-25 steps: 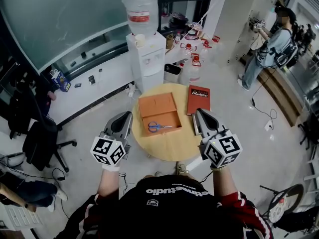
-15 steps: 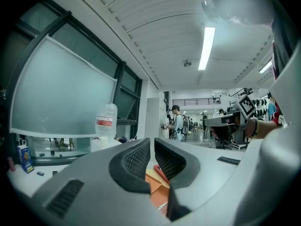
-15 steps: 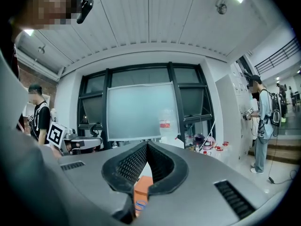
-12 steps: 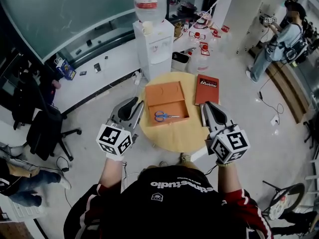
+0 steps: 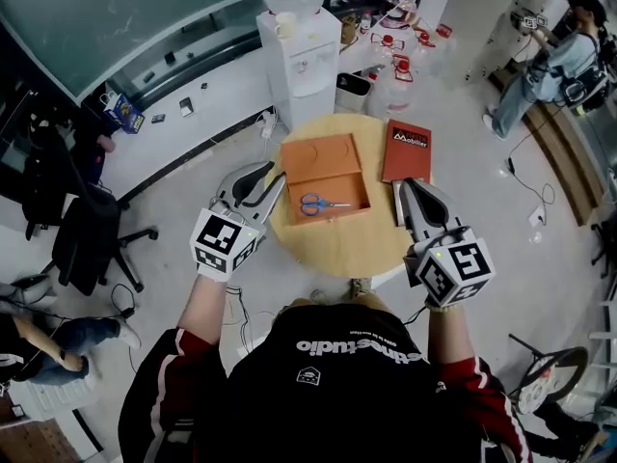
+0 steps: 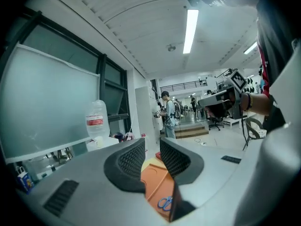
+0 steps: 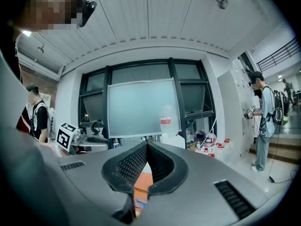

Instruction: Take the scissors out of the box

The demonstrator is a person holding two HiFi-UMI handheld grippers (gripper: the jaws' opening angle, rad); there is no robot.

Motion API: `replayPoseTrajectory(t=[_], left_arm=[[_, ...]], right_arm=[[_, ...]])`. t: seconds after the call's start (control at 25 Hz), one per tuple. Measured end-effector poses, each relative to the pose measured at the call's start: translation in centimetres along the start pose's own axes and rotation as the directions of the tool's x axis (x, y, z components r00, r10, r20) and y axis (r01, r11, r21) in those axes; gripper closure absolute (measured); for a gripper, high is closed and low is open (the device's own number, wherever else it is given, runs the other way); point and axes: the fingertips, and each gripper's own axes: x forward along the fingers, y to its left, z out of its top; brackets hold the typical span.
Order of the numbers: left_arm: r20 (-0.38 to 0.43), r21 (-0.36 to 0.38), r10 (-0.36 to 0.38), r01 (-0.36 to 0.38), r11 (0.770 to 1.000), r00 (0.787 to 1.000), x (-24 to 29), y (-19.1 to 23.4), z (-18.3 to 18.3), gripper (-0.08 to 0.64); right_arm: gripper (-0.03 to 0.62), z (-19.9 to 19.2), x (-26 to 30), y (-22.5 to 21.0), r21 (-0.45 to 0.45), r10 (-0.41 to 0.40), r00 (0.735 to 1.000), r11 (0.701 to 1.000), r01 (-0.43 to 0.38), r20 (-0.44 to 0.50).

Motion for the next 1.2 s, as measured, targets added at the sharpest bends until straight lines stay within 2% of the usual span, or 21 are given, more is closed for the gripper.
replayPoseTrajectory(t=[0.2, 0.4, 0.52, 0.64, 0.76, 0.96, 1.2], left_arm=[[-0.078, 0.080, -0.042, 0.049, 0.996, 0.996, 2.6, -0.1, -2.5, 0.459], [-0.142, 0.076, -0.097, 0.108, 0.991, 0.985, 5.3, -0.6, -5.8, 0.460], [-0.202, 0.077, -0.143, 0.162, 0.984, 0.969, 6.6, -1.3, -8.5, 0.460], [-0.245, 0.047, -0.180, 0.197, 0.979, 0.953, 8.0, -1.8, -11.3, 0.451], [-0.320, 0.046, -0.208, 0.235, 0.971, 0.924, 8.9, -2.7, -14.1, 0.446], [-0.408, 0.053, -0.241, 0.286, 0.957, 0.881, 10.4, -3.7, -18.8, 0.446], [-0.514, 0.045, -0.277, 0.348, 0.936, 0.812, 11.6, -5.6, -23.3, 0.446]], right_arm=[[0.566, -1.4, 0.1, -1.3, -0.018, -0.024, 0.998, 1.000, 0.023, -0.055], [0.566, -2.1, 0.4, -2.5, -0.003, -0.040, 0.996, 0.999, 0.039, -0.075], [0.566, -2.5, 0.8, -2.8, 0.011, -0.038, 0.996, 0.999, 0.039, -0.082], [0.566, -2.9, 0.9, -2.7, 0.032, -0.028, 0.996, 0.999, 0.031, -0.090], [0.566, -3.6, 0.9, -3.0, 0.056, -0.025, 0.995, 0.998, 0.031, -0.093], [0.566, -4.8, 0.5, -4.2, 0.030, -0.059, 0.988, 0.998, 0.063, -0.141], [0.566, -5.0, 0.4, -4.9, 0.049, -0.052, 0.988, 0.997, 0.060, -0.146]])
